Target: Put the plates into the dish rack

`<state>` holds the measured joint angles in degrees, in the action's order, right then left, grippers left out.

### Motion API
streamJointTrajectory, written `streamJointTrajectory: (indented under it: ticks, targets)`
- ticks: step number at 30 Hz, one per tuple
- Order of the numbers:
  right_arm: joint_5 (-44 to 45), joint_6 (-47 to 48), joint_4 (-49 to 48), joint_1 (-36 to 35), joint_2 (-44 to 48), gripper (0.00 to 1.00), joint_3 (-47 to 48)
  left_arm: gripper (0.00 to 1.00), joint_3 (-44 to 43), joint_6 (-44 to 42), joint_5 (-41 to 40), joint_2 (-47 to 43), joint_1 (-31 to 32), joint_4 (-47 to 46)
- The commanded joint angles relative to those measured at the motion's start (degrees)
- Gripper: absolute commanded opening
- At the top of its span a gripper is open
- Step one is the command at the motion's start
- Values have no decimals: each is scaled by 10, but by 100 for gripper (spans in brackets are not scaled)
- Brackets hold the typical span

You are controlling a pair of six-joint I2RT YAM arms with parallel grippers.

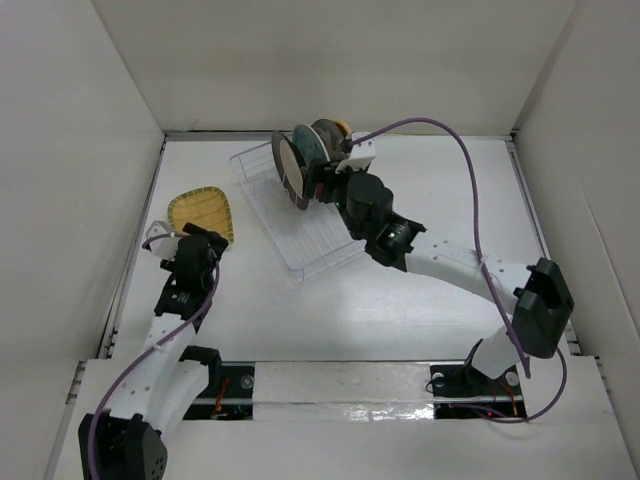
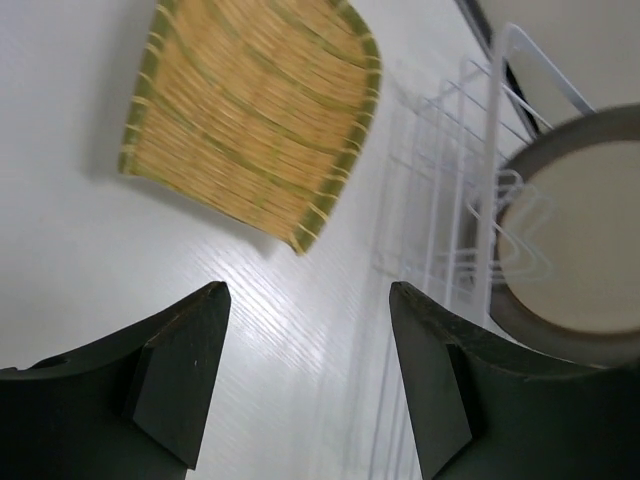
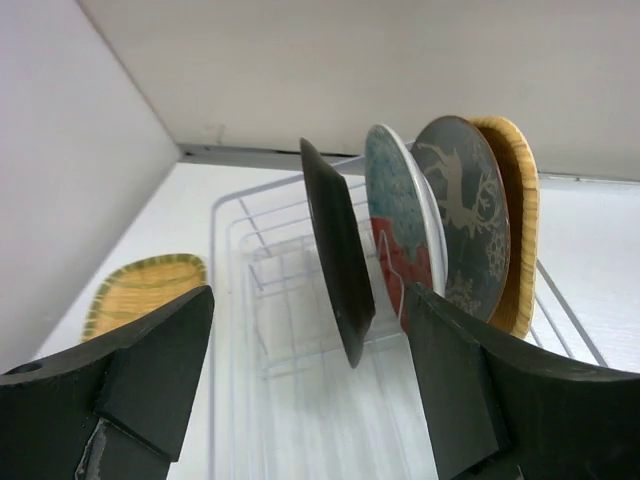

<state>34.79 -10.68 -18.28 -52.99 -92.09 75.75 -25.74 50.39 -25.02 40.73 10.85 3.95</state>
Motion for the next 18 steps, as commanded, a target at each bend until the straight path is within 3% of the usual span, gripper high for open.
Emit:
streamJointTrajectory:
  ticks: [1, 4, 7, 13, 18]
  targets:
    - [-51, -28, -31, -6, 53, 81, -32, 62, -14, -6, -22, 60, -58, -57]
    - [-62, -29, -35, -6, 84, 74, -50, 62, -33, -42, 44, 119, -157, -68]
    - [-81, -35, -40, 9, 131, 60, -72, 62, -50, -70, 106, 167, -239, -77]
    - [-132, -67, -43, 33, 192, 59, -97, 64, -124, -135, 154, 309, -271, -69]
    - [-157, -74, -34, 39, 205, 62, -95, 64, -153, -174, 188, 378, -289, -93]
